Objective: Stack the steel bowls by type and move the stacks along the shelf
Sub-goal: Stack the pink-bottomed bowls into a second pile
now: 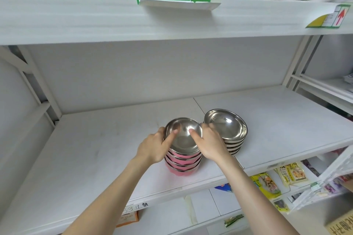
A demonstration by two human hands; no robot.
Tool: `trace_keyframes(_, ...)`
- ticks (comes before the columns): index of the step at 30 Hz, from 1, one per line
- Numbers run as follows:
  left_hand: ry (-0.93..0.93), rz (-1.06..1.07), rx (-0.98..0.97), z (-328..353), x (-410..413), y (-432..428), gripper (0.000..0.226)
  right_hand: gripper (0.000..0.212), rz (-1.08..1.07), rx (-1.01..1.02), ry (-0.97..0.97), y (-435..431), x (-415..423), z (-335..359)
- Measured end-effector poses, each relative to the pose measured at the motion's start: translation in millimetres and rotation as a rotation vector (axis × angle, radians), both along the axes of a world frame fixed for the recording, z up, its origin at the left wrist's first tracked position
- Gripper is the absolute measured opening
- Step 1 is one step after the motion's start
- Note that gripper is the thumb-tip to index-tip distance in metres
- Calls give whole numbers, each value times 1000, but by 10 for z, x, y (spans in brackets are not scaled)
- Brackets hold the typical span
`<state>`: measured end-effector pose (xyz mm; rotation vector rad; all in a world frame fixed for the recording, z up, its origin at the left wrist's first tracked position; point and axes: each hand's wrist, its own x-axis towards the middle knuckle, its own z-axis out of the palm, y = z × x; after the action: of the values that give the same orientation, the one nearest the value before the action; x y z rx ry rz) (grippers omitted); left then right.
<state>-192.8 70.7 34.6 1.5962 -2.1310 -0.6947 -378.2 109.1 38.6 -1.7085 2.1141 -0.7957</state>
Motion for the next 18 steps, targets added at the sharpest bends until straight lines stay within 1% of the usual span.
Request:
trace_keyframes(2, -36, 10, 10, -3, 1, -3, 72, 65, -5, 10, 63, 6, 15, -1)
trace_keyframes(4, -114, 21, -24, 7, -5, 1, 75, 67, -16, 10, 116, 36, 25, 15)
trace_keyframes(7, -240, 46, -141, 45, -16, 57, 75, 63, -37, -45, 200, 148, 49, 56)
trace_keyframes(11, -374, 50, -345, 146, -15, 231, 71, 56, -37, -126, 335, 367, 66, 140)
trace_keyframes(14, -460, 47, -479, 270, -25, 402, 78, 59, -27, -176, 440, 562, 34, 211)
trace_keyframes(18, -474, 12, -597, 424, -95, 671, 79, 68, -24, -235, 542, 828, -80, 271)
